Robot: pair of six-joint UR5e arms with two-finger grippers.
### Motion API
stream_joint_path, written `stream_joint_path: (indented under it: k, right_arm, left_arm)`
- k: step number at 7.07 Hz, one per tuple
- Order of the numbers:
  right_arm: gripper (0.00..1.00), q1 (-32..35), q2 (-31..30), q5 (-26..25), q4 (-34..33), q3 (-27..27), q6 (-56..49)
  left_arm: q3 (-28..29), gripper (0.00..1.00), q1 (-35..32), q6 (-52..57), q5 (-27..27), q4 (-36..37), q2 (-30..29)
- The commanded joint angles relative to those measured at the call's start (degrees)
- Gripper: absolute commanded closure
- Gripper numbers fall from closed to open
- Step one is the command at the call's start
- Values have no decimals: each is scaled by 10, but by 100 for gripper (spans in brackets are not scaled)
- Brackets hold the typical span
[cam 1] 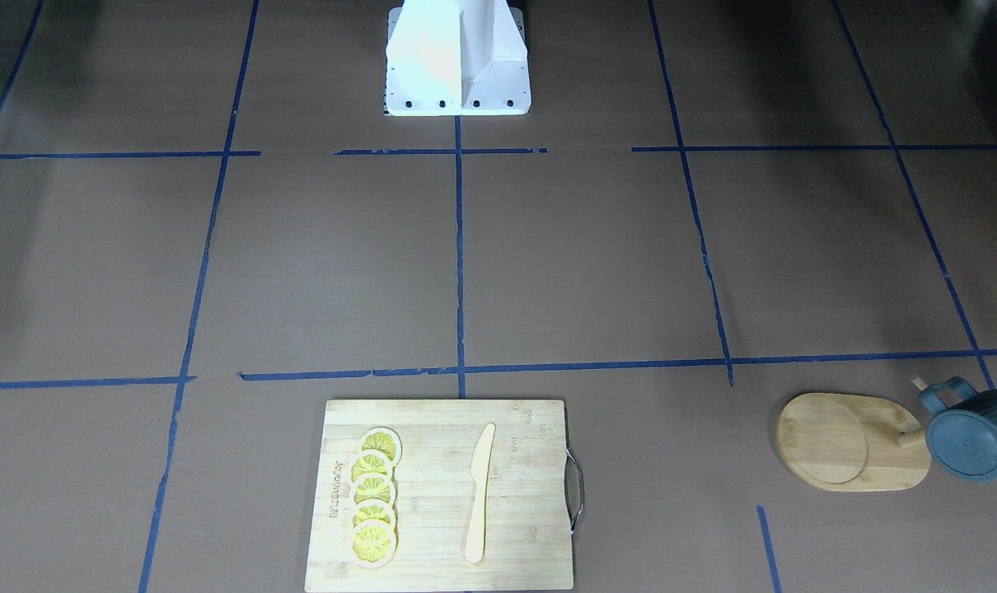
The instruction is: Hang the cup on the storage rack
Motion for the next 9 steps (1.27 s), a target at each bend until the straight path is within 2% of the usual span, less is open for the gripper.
stream_joint_path:
  k: [1, 2, 3, 4, 5, 7, 9]
  right_arm:
    - [0, 0, 1, 0, 0, 0, 1]
    - [0, 0, 2, 0, 0, 0, 1]
    - [0, 0, 1, 0, 0, 1, 1]
    - [0, 0, 1, 0, 0, 1, 1]
    - [0, 0, 1, 0, 0, 1, 1]
    - [0, 0, 1, 0, 0, 0, 0]
    - [0, 0, 1, -2, 0, -2, 0]
  left_arm:
    - [-68, 0, -14, 21, -4, 245, -7]
    - [-129, 0, -14, 14, -6, 394, -17]
    - [-195, 0, -15, -20, -31, 549, -32]
    - [-216, 0, -15, -105, -125, 598, -23]
    - [-221, 0, -19, -132, -199, 596, -1]
    - [-247, 0, -18, -126, -214, 594, 27]
    - [-248, 0, -17, -125, -215, 592, 28]
